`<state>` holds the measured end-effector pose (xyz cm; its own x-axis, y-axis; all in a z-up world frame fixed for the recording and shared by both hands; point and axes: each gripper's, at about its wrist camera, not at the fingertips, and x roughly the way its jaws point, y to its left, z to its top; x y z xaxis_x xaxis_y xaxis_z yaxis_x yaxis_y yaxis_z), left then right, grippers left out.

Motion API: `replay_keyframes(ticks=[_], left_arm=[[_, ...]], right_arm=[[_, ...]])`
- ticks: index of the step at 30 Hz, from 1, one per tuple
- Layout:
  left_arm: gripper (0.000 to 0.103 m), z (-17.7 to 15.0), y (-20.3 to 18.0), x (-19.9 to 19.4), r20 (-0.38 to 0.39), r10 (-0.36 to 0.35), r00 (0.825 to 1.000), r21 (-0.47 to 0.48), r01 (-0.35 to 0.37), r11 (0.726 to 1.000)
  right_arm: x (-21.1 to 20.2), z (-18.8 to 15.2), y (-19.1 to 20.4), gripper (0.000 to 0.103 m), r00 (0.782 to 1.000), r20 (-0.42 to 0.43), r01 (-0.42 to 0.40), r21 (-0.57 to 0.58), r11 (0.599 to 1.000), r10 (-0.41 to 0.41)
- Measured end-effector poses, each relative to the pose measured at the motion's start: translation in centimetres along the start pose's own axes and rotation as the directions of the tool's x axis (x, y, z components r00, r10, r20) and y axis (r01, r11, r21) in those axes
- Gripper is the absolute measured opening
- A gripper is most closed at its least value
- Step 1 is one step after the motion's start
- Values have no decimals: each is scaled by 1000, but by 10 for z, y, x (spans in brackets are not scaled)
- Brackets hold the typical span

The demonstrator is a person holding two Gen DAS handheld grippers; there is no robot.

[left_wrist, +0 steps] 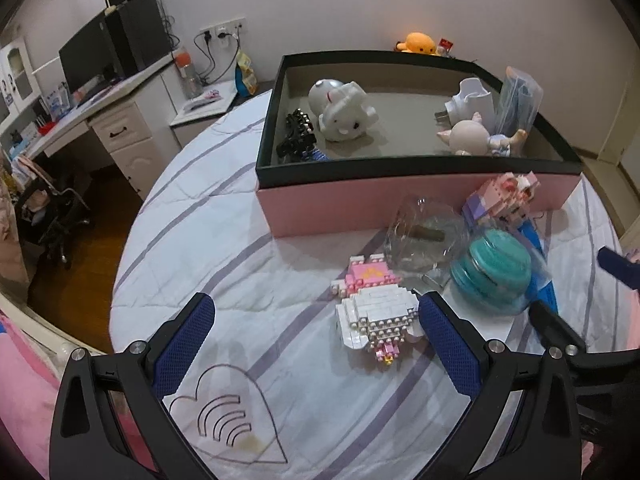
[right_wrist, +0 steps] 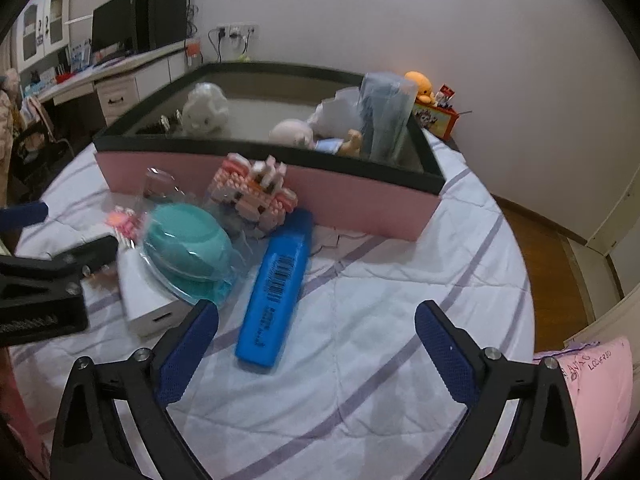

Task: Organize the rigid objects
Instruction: 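Grasp the pink-and-white block figure with the left gripper while the right grasps the blue highlighter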

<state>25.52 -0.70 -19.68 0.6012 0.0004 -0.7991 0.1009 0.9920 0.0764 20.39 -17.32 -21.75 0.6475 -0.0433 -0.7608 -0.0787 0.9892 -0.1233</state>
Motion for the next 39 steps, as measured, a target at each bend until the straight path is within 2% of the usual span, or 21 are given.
replay_keyframes(ticks=[3, 5, 7, 8, 10, 13, 14, 15, 16, 17, 23, 27, 30, 34, 39], left_arm=[[103, 1, 1, 8, -11, 1, 1000, -4, -1, 1000], [103, -1, 0, 10, -2, -17, 1000, -6, 17, 1000], [99, -2, 1, 11, 2, -40, 999, -2, 40, 999], [95, -2, 3, 11, -6, -62, 998, -16, 62, 998], [87, -3, 4, 13, -24, -88, 996, -35, 87, 996], [68, -6, -1, 13, -40, -109, 993, -28, 107, 994], [53, -7, -4, 14, -54, -110, 992, -22, 109, 994], [44, -8, -4, 14, -60, -95, 994, -20, 94, 995], [44, -8, -5, 14, -61, -69, 996, -16, 68, 998], [44, -8, -4, 13, -59, -64, 996, -17, 63, 998], [44, -9, 8, 13, -62, -98, 993, -49, 95, 994], [44, -8, 6, 8, -71, -73, 995, -42, 70, 997], [44, -6, 7, 0, -56, -64, 996, -44, 62, 997], [44, -7, 5, -9, -38, -55, 998, -54, 53, 997], [44, -7, 3, -25, -17, -45, 999, -56, 44, 997]], right_arm=[[14, 1, -6, 89, 1000, -26, -1, 20, 1000, 1], [20, 0, -12, 79, 998, -33, -45, 53, 998, 47], [21, 1, -16, 74, 998, -23, -63, 73, 995, 65], [22, 2, -17, 70, 998, -20, -59, 70, 996, 61], [24, 5, -17, 69, 998, -16, -59, 69, 996, 60], [26, 7, -14, 65, 998, -12, -53, 54, 997, 54], [24, 6, -12, 53, 997, -9, -78, 48, 996, 79], [23, 5, -12, 43, 996, -9, -87, 41, 995, 88], [21, 3, -12, 38, 996, -10, -88, 31, 996, 88], [18, 1, -13, 28, 996, -13, -92, 32, 995, 93], [15, -5, -26, 27, 993, -16, -114, 88, 990, 116], [12, -4, -26, 27, 994, -11, -106, 137, 985, 109], [2, -3, -31, 27, 989, 24, -151, 152, 977, 149], [-14, -1, -35, 27, 991, 62, -124, 158, 980, 115], [-40, 1, -41, 27, 987, 121, -129, 172, 976, 109]])
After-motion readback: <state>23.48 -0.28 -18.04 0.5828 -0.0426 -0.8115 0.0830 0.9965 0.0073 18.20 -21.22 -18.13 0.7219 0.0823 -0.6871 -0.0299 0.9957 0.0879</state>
